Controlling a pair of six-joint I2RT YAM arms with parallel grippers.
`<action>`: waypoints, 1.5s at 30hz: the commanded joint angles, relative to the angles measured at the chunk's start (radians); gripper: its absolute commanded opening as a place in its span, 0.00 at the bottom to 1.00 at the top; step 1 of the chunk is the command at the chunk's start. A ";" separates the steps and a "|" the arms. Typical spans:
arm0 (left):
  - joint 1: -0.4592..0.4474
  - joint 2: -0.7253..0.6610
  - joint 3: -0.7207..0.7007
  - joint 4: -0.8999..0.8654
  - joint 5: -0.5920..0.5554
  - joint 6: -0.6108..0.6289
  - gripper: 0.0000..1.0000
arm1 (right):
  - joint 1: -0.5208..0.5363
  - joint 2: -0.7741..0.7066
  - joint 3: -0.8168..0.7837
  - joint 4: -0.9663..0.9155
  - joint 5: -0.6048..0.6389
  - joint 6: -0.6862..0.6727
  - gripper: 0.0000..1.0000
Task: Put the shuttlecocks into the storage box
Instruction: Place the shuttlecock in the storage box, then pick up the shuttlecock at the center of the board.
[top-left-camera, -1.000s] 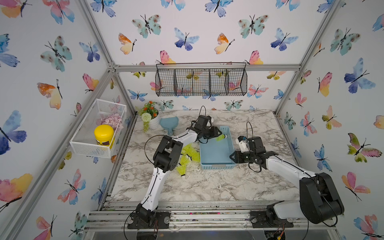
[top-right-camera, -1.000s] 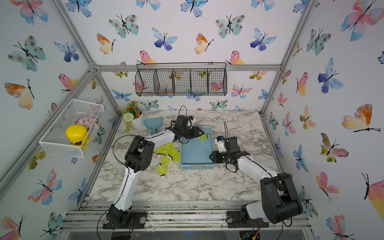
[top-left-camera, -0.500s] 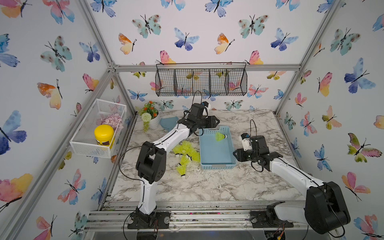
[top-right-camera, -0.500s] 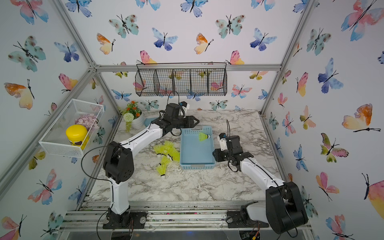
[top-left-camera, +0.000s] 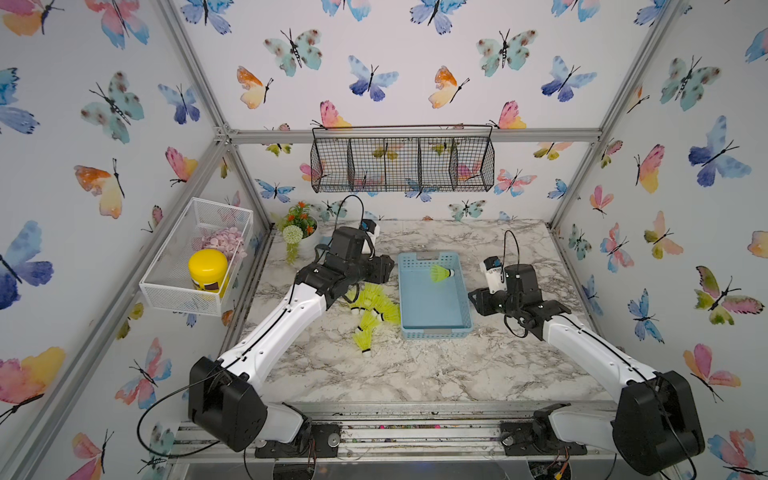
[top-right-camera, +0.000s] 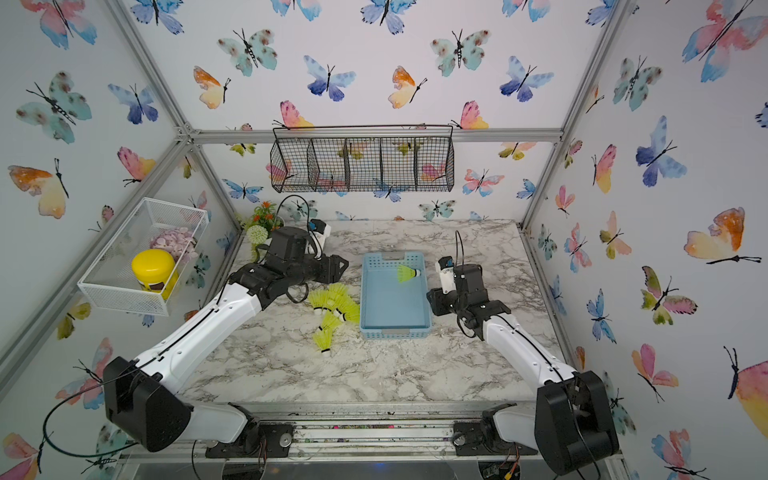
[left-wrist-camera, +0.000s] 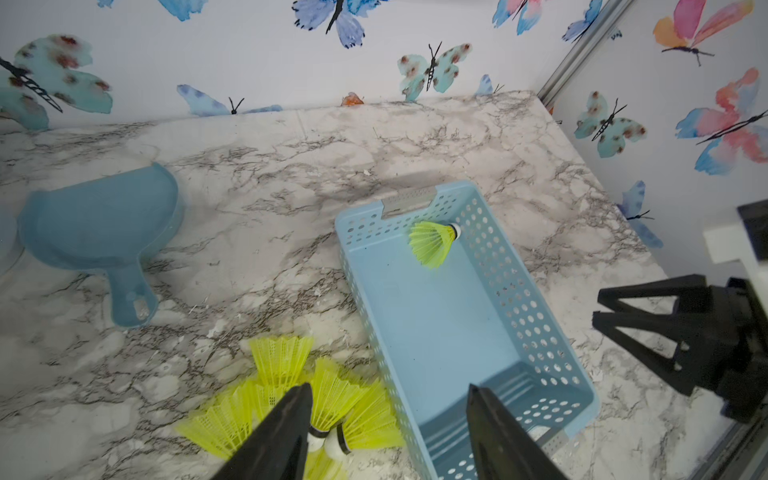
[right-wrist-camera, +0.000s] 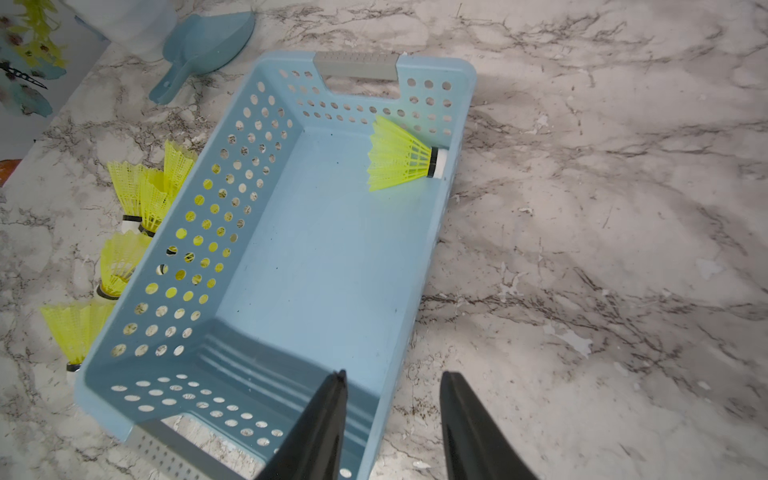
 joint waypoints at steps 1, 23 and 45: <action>0.001 -0.064 -0.055 -0.118 -0.059 0.071 0.66 | 0.000 -0.014 0.033 0.020 0.037 -0.024 0.44; 0.233 0.083 -0.316 0.065 -0.036 -0.168 0.66 | 0.000 -0.011 0.013 0.039 0.027 -0.023 0.44; 0.262 0.339 -0.290 0.225 0.019 -0.167 0.60 | 0.000 -0.002 0.005 0.029 0.030 -0.019 0.45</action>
